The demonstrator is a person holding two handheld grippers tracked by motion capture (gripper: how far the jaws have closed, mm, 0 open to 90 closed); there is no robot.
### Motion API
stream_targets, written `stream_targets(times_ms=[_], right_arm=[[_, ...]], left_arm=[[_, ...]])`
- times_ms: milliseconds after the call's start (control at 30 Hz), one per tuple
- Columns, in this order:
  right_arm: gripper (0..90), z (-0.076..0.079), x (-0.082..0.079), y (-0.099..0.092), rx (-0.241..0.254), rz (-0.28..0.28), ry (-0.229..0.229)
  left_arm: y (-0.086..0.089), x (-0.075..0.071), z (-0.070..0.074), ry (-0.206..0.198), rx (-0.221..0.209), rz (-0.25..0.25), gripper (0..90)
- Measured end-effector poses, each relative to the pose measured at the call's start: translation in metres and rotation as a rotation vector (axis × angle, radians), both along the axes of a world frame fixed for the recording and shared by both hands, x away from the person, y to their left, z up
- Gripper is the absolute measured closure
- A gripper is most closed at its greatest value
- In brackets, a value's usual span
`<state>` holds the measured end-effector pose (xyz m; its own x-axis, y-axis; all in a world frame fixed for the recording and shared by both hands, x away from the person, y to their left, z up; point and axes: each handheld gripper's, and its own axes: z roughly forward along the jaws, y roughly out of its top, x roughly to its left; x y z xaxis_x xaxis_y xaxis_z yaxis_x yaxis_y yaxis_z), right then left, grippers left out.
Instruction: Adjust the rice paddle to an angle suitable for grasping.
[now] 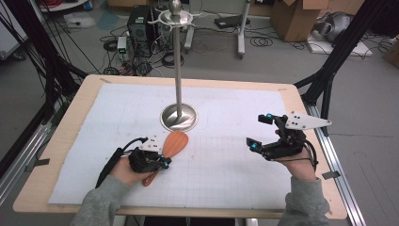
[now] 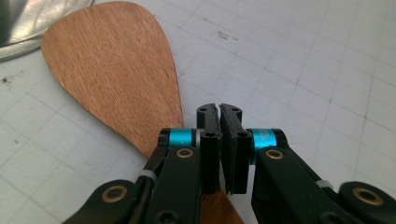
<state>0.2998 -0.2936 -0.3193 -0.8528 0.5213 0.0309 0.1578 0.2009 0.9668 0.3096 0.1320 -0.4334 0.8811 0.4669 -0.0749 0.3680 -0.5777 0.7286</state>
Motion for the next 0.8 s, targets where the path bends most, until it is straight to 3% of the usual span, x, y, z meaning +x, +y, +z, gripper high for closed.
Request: stream_targets(times_ms=[367,800], right_arm=[[4.8,0.0,0.001,0.0,0.005,0.004,0.005],[4.8,-0.002,0.006,0.005,-0.002,0.016,0.013]], left_arm=[[0.003,0.0,-0.002,0.02,0.027,0.01,86.5],[0.026,0.004,-0.005,0.043,-0.015,0.066,87.1]])
